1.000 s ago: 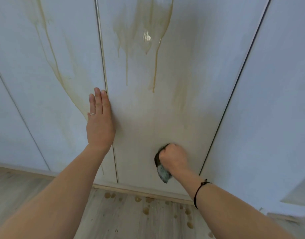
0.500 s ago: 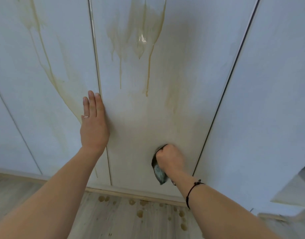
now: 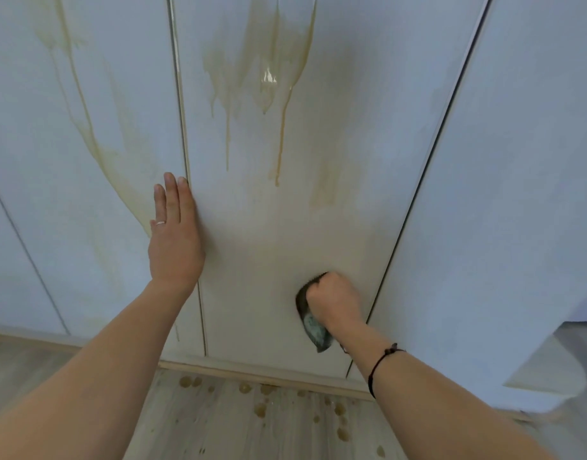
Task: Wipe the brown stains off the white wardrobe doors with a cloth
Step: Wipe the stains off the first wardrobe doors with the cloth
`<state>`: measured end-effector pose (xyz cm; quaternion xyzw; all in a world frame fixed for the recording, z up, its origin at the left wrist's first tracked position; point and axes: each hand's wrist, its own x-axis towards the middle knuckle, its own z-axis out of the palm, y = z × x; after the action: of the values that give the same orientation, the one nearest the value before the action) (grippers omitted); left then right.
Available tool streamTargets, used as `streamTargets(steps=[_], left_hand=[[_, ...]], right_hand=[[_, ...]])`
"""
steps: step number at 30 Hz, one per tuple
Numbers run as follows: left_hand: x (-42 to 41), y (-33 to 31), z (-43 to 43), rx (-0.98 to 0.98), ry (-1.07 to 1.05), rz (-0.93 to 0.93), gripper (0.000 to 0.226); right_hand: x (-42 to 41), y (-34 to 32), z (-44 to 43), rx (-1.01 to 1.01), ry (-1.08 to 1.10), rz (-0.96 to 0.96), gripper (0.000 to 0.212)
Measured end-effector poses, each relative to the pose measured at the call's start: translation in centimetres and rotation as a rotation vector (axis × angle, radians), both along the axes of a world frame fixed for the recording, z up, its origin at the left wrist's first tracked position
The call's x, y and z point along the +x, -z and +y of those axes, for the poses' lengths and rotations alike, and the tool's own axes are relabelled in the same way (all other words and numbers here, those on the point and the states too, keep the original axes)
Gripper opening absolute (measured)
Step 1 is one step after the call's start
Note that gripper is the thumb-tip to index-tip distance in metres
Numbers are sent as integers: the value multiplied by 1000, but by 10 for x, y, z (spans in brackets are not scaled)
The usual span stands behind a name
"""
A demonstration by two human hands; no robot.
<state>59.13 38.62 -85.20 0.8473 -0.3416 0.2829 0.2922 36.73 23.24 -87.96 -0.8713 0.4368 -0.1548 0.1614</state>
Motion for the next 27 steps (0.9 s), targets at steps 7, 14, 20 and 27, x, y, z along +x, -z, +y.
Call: streamTargets(steps=[7,14,20,27], left_hand=[[-3,1,-7,-32,-36,-4,95],[-4,-7,6,10,22,15,101],[-6,-8,4,15,23,59,111],[-5,-8,8,14,16,30,114]], right_hand=[[24,-90,-13,12,52,-643,26],[14,-48,-6,0,13,-384,27],[18,-88,-22,47,39,-540,23],[8,-95,-26,70,-77,-765,29]])
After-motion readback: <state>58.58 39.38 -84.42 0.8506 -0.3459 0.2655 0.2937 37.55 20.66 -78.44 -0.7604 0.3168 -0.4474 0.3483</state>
